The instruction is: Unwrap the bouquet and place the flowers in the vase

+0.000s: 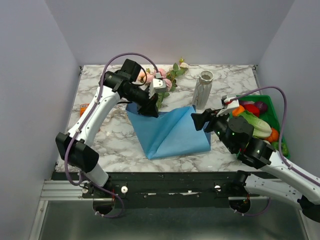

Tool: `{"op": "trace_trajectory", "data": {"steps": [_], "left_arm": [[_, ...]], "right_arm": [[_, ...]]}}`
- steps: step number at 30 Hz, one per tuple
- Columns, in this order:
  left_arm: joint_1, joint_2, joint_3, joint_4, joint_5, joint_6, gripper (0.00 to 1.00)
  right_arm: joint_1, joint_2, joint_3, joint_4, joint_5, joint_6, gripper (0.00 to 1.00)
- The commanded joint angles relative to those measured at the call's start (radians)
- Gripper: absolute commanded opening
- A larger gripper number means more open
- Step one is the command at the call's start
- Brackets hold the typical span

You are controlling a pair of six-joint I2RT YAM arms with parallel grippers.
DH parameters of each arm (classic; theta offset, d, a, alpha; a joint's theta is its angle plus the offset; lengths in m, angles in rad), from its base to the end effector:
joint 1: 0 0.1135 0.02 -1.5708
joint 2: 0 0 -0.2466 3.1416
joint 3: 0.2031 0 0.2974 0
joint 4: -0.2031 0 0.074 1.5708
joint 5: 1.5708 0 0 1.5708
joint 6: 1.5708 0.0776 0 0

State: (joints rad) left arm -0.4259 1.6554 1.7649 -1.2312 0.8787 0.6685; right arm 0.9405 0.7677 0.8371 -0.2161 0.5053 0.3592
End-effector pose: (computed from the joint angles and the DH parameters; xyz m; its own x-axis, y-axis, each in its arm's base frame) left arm 0.3190 -0.2104 0.3394 -0.2917 0.5667 -0.7706 0.9542 0.1170 -0.2752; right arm 0.1891 0.1955 0.3441 -0.2299 0.2067 -0.9510 -0.3673 0.8865 0.2815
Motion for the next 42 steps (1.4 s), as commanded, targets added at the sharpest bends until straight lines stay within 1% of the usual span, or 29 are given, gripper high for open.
{"op": "trace_trajectory", "data": {"steps": [1,3,6,8,9,10,11,13,14,15,17,18,19,20,21,22,23,25,29,33,42], "left_arm": [[-0.016,-0.071,-0.088,-0.112,0.065,0.111,0.28],[-0.019,-0.095,-0.114,-0.148,0.072,0.158,0.30],[-0.019,-0.143,-0.171,-0.157,0.066,0.187,0.30],[-0.019,-0.175,-0.226,-0.128,0.052,0.169,0.31],[-0.019,-0.187,-0.251,-0.060,0.039,0.151,0.33],[-0.019,-0.201,-0.304,-0.007,-0.002,0.088,0.38],[-0.019,-0.206,-0.330,0.104,-0.036,0.057,0.54],[-0.014,-0.185,-0.366,0.177,-0.110,0.034,0.66],[-0.001,-0.165,-0.361,0.193,-0.113,0.042,0.73],[0.010,-0.136,-0.345,0.187,-0.109,0.054,0.75],[0.036,-0.013,-0.244,0.136,-0.061,0.113,0.80],[0.062,0.038,-0.198,0.054,-0.043,0.135,0.81],[0.075,0.147,-0.094,0.005,-0.026,0.163,0.83],[0.088,0.203,-0.043,-0.038,0.005,0.196,0.89],[0.102,0.255,0.008,-0.118,0.017,0.215,0.93],[0.122,0.350,0.093,-0.149,0.026,0.226,0.96],[0.133,0.389,0.128,-0.172,0.032,0.235,0.98],[0.147,0.470,0.181,-0.218,0.029,0.259,0.99],[0.159,0.512,0.159,-0.215,0.017,0.284,0.99],[0.167,0.520,0.122,-0.156,0.005,0.270,0.99],[0.194,0.552,0.103,0.010,-0.030,0.148,0.99]], "right_arm": [[-0.005,-0.005,0.051,-0.005,0.029,-0.045,0.73],[-0.006,-0.005,0.066,-0.009,0.032,-0.064,0.73],[-0.005,0.005,0.103,-0.028,0.033,-0.083,0.73],[-0.003,0.013,0.126,-0.045,0.026,-0.083,0.73],[-0.005,0.021,0.131,-0.049,0.016,-0.082,0.73],[-0.003,0.024,0.135,-0.055,0.013,-0.078,0.73],[-0.005,0.024,0.137,-0.058,0.009,-0.075,0.73],[-0.005,0.027,0.135,-0.058,-0.007,-0.068,0.74],[-0.005,0.027,0.131,-0.058,-0.011,-0.066,0.74],[-0.005,0.030,0.131,-0.058,-0.020,-0.066,0.74],[-0.003,0.036,0.126,-0.060,-0.024,-0.063,0.76],[-0.005,0.039,0.126,-0.062,-0.030,-0.060,0.76],[-0.003,0.044,0.125,-0.062,-0.036,-0.060,0.77],[-0.003,0.048,0.123,-0.063,-0.037,-0.057,0.78],[-0.003,0.050,0.122,-0.065,-0.045,-0.049,0.78],[-0.005,0.051,0.117,-0.065,-0.045,-0.048,0.79],[-0.005,0.054,0.117,-0.066,-0.048,-0.043,0.79],[-0.005,0.053,0.108,-0.065,-0.050,-0.034,0.79],[-0.005,0.054,0.097,-0.063,-0.047,-0.029,0.79],[-0.005,0.067,0.089,-0.049,-0.062,-0.025,0.79],[-0.005,0.084,0.086,-0.022,-0.099,-0.006,0.79]]}}
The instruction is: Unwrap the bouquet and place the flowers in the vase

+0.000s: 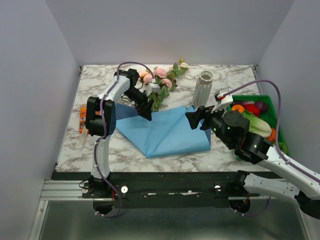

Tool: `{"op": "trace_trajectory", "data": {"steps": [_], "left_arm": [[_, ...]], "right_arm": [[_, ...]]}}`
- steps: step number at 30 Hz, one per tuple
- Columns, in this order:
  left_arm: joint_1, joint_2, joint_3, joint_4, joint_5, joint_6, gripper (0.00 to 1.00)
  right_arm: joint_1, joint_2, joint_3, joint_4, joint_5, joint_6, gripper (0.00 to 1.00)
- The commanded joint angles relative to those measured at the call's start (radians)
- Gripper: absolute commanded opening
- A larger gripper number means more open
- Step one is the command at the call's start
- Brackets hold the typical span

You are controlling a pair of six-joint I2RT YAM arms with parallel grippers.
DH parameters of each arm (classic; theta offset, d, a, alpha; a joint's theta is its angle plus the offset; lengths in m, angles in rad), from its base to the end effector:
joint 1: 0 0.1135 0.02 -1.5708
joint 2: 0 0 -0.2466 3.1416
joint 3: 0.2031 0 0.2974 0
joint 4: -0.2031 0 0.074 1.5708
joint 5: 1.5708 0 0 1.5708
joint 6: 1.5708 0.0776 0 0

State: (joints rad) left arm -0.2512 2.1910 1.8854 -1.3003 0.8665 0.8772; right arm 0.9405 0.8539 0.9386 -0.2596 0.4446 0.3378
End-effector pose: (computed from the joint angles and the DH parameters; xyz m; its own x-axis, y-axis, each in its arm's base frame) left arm 0.4258 -0.1703 0.1596 -0.5150 0.6462 -0.5632 0.8307 0.2142 -0.5139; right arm 0.1949 0.2106 0.3587 -0.2557 0.1571 -0.9539 -0.4186 0.8714 0.2558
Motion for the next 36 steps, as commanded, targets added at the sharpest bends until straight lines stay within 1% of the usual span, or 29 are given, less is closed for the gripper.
{"op": "trace_trajectory", "data": {"steps": [1,10,13,15,16,17,19,20,22,23,24,32,36], "left_arm": [[0.024,0.022,-0.019,0.087,-0.021,-0.064,0.99],[0.021,0.052,-0.035,0.038,-0.012,-0.023,0.97],[0.015,0.043,-0.054,0.035,-0.021,-0.015,0.95],[0.013,0.039,-0.071,0.039,-0.030,-0.011,0.91],[0.012,0.041,-0.072,0.035,-0.029,-0.011,0.88],[0.013,0.038,-0.068,0.032,-0.026,-0.007,0.79],[0.012,0.033,-0.063,0.019,-0.023,-0.006,0.68],[0.010,0.030,-0.060,0.016,-0.023,-0.004,0.55],[0.007,0.024,-0.054,0.004,-0.030,-0.003,0.44],[0.006,0.024,-0.052,0.003,-0.032,-0.004,0.35],[0.006,0.020,-0.049,0.004,-0.038,-0.004,0.31],[0.004,-0.042,-0.077,0.009,-0.038,-0.009,0.16],[0.003,-0.123,-0.112,-0.013,-0.014,0.022,0.15]], "right_arm": [[-0.005,-0.003,-0.020,0.023,-0.040,0.017,0.79],[-0.005,-0.004,-0.020,0.029,-0.044,0.023,0.79],[-0.005,-0.009,-0.020,0.033,-0.044,0.023,0.79],[-0.005,-0.010,-0.021,0.034,-0.046,0.026,0.78],[-0.005,-0.013,-0.021,0.034,-0.046,0.026,0.78],[-0.003,-0.015,-0.023,0.036,-0.047,0.027,0.78],[-0.003,-0.019,-0.029,0.037,-0.049,0.032,0.78],[-0.005,-0.022,-0.030,0.039,-0.049,0.033,0.78],[-0.003,-0.026,-0.037,0.040,-0.046,0.036,0.78],[-0.005,-0.027,-0.037,0.040,-0.046,0.040,0.77],[-0.005,-0.029,-0.037,0.040,-0.047,0.043,0.77],[-0.006,-0.036,-0.043,0.042,-0.049,0.043,0.77],[-0.005,-0.039,-0.038,0.042,-0.046,0.032,0.77]]}}
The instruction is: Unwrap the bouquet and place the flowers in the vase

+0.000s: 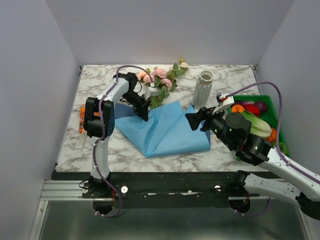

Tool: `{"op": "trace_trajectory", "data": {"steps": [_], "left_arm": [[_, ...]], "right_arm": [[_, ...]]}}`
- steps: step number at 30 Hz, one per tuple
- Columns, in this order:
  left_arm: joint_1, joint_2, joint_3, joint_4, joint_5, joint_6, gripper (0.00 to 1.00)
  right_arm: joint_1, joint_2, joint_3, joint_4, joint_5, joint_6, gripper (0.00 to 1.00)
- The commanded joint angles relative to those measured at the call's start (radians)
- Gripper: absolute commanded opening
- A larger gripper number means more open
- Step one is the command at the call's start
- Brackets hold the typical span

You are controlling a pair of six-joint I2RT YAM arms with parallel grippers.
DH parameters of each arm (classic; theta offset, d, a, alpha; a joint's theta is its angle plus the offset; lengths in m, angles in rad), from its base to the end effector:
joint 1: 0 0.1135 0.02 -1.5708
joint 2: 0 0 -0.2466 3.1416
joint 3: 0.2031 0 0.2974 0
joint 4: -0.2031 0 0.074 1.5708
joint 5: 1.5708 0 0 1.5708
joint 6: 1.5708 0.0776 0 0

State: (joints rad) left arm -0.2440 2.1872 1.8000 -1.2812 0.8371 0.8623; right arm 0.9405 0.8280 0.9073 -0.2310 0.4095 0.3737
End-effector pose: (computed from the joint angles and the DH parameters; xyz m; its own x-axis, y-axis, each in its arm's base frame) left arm 0.4156 -0.1629 0.1349 -0.5589 0.6631 -0.4979 0.7929 0.2516 -0.5550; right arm 0.1914 0.2099 0.3561 -0.2688 0.1998 -0.9423 -0.4414 0.8439 0.3049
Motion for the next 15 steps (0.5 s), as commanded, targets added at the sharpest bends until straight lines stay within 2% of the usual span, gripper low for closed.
{"op": "trace_trajectory", "data": {"steps": [1,9,11,12,13,15], "left_arm": [[-0.006,-0.154,-0.033,-0.041,0.022,0.044,0.16],[-0.038,-0.369,-0.181,-0.092,0.016,0.150,0.19],[-0.058,-0.431,-0.247,-0.083,0.002,0.176,0.20],[-0.064,-0.452,-0.269,-0.069,-0.004,0.182,0.20],[-0.069,-0.495,-0.292,-0.061,-0.019,0.194,0.21],[-0.080,-0.538,-0.355,-0.038,-0.029,0.196,0.21]], "right_arm": [[-0.005,-0.012,-0.005,0.013,-0.009,-0.012,0.77],[-0.014,0.039,0.025,0.025,-0.047,-0.074,0.78],[-0.037,0.066,0.045,0.032,-0.145,-0.122,0.79],[-0.086,0.098,0.053,0.032,-0.203,-0.136,0.79],[-0.118,0.117,0.061,0.030,-0.351,-0.168,0.80],[-0.211,0.169,0.106,0.001,-0.511,-0.208,0.83]]}}
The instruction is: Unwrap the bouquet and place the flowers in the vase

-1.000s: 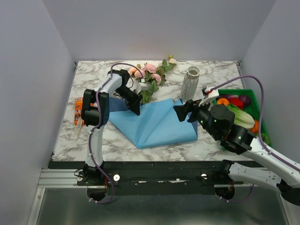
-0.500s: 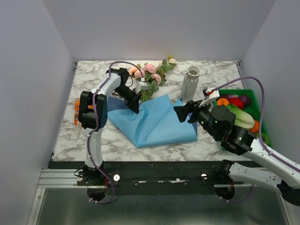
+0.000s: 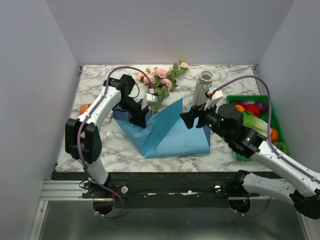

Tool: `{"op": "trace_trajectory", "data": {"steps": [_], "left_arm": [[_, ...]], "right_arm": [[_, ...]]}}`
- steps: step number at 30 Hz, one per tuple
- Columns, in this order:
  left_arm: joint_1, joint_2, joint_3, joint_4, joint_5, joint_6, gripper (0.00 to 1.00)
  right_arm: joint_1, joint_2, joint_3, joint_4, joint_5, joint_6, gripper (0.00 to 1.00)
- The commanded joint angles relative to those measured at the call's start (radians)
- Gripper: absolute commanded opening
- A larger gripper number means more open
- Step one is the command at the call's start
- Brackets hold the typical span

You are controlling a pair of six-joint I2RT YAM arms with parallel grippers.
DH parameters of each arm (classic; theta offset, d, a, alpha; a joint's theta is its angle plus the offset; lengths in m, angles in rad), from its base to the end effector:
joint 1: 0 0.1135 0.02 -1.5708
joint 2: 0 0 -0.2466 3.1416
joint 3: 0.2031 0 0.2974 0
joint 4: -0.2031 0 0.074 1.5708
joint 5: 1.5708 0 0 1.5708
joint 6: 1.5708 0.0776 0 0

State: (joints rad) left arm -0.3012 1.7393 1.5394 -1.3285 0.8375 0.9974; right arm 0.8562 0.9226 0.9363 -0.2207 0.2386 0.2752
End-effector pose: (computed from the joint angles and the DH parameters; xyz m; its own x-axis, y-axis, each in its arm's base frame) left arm 0.3306 -0.1631 0.2317 -0.3255 0.6899 -0.6466 0.9256 0.0927 -0.3671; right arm 0.2155 0.2205 0.3434 -0.2879 0.0711 -0.9550 -0.5239 0.8231 0.2192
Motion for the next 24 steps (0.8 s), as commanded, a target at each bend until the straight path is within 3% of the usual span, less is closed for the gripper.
{"op": "trace_trajectory", "data": {"steps": [1,4,12,17,24], "left_arm": [[-0.026,-0.128,-0.113,0.020,-0.037,0.058,0.21],[-0.029,-0.187,-0.169,0.044,-0.047,0.061,0.22],[-0.030,-0.245,-0.202,0.048,-0.069,0.056,0.22],[-0.030,-0.261,-0.213,0.052,-0.077,0.058,0.22],[-0.030,-0.270,-0.214,0.057,-0.089,0.046,0.22]], "right_arm": [[-0.152,0.087,0.094,-0.023,-0.469,-0.152,0.83],[-0.198,0.120,0.139,-0.069,-0.635,-0.241,0.87],[-0.200,0.104,0.124,-0.127,-0.783,-0.508,0.91],[-0.172,0.150,0.167,-0.181,-0.601,-0.703,0.91],[-0.128,0.260,0.289,-0.236,-0.538,-0.866,0.89]]}}
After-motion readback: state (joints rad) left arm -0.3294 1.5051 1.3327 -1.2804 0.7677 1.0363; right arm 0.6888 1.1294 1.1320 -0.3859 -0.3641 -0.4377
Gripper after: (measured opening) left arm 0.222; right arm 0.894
